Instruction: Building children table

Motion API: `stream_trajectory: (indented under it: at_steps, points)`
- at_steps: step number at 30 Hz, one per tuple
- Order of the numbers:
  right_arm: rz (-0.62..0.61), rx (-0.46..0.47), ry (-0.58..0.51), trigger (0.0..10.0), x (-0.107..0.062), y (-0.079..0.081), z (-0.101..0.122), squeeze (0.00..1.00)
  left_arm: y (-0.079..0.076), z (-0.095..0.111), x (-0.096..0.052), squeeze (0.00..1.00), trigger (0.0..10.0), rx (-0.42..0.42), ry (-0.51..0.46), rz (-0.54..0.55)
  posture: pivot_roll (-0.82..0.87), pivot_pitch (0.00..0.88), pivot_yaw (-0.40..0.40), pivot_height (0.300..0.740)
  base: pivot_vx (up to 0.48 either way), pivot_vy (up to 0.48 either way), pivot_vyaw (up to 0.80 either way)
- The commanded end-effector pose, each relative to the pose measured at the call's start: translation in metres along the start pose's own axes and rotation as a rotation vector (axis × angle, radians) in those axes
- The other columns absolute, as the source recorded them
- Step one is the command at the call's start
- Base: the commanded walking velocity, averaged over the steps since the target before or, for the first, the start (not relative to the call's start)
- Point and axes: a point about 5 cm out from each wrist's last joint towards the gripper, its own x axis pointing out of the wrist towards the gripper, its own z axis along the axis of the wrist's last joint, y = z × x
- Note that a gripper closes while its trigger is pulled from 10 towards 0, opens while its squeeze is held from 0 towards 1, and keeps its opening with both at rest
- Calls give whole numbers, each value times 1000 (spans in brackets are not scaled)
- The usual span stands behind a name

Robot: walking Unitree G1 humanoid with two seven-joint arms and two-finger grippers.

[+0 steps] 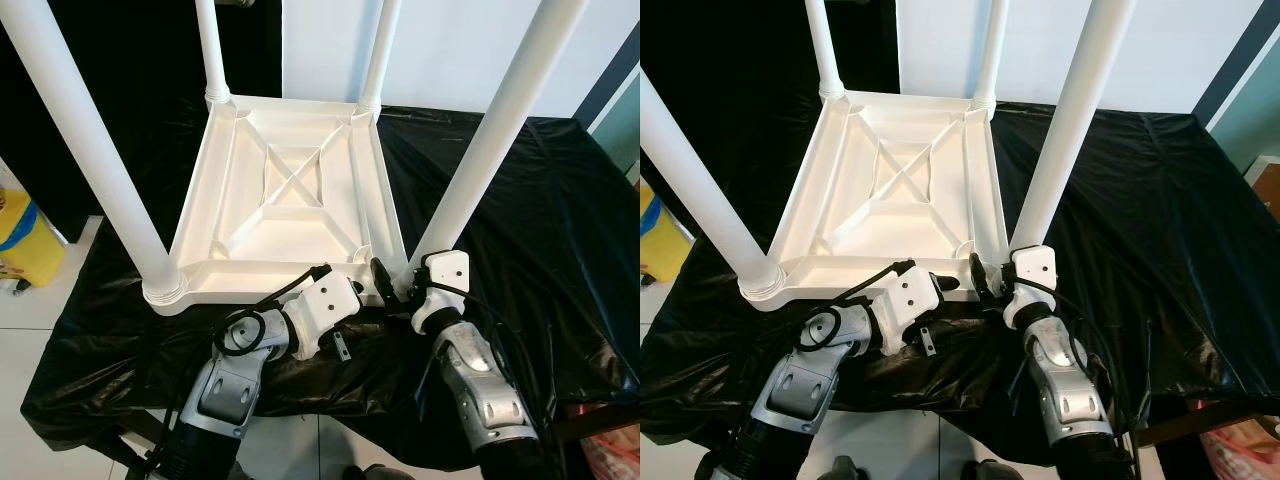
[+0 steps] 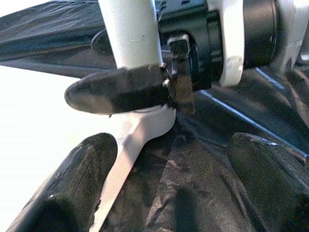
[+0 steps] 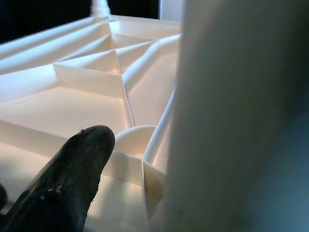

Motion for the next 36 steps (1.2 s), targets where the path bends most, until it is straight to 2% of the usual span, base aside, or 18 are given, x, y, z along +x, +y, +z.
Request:
stream_trajectory:
  at_steps: [1, 2, 5, 7, 15, 16, 17, 18, 20, 21, 22, 30, 31, 34, 35, 36]
  points:
    - [48, 3, 0, 10000, -2, -8, 0, 0, 6, -1, -1, 0, 10000, 1, 13, 151, 123, 84, -101, 740, 0, 0, 0]
    - [75, -16, 0, 10000, -1, -13, 1, 0, 7, -2, -1, 0, 10000, 0, 12, 156, 117, 81, -105, 740, 0, 0, 0]
    - [75, -16, 0, 10000, -1, -13, 1, 0, 7, -2, -1, 0, 10000, 0, 12, 156, 117, 81, -105, 740, 0, 0, 0]
    - [127, -48, 0, 10000, 4, -29, 8, 0, 7, 1, 3, 0, 10000, 0, 0, 162, 115, 66, -117, 740, 0, 0, 0]
    - [215, -66, 12, 10000, 9, -38, 11, 0, 5, 1, 6, 0, 10000, -1, -1, 162, 108, 71, -130, 740, 0, 0, 0]
    - [228, -78, 19, 8863, 10, -41, 11, 0, 4, 1, 6, 0, 10000, -2, -1, 163, 99, 67, -127, 740, 0, 0, 0]
    - [228, -78, 19, 8863, 10, -41, 11, 0, 4, 1, 6, 0, 10000, -2, -1, 163, 99, 67, -127, 740, 0, 0, 0]
    - [229, -91, 23, 3686, 12, -45, 11, 0, 4, 0, 6, 0, 10000, -2, 1, 162, 94, 65, -128, 740, 0, 0, 0]
    - [229, -91, 23, 3686, 12, -45, 11, 0, 4, 0, 6, 0, 10000, -2, 1, 162, 94, 65, -128, 740, 0, 0, 0]
    - [227, -101, 25, 1529, 12, -48, 12, 0, 4, 0, 6, 0, 10000, -3, -1, 159, 90, 61, -124, 740, 0, 0, 0]
    - [224, -109, 26, 0, 12, -51, 12, 0, 3, 0, 7, 0, 10000, -1, -2, 155, 86, 58, -122, 740, 0, 0, 0]
    - [215, -102, 34, 0, 6, -52, 9, 0, 4, 2, 11, 0, 10000, 7, -11, 137, 65, 44, -102, 740, 0, 0, 0]
    - [188, -83, 38, 9569, 1, -51, 5, 0, 3, 2, 13, 0, 10000, 14, -12, 116, 58, 39, -96, 740, 0, 0, 0]
    - [185, -81, 39, 9569, 1, -51, 4, 0, 3, 2, 14, 0, 10000, 15, -12, 114, 54, 38, -93, 740, 0, 0, 0]
    - [176, -72, 39, 10000, 0, -49, 3, 0, 4, 1, 14, 0, 10000, 16, -11, 113, 49, 36, -89, 740, 0, 0, 0]
    - [176, -72, 39, 10000, 0, -49, 3, 0, 4, 1, 14, 0, 10000, 16, -11, 113, 49, 36, -89, 740, 0, 0, 0]
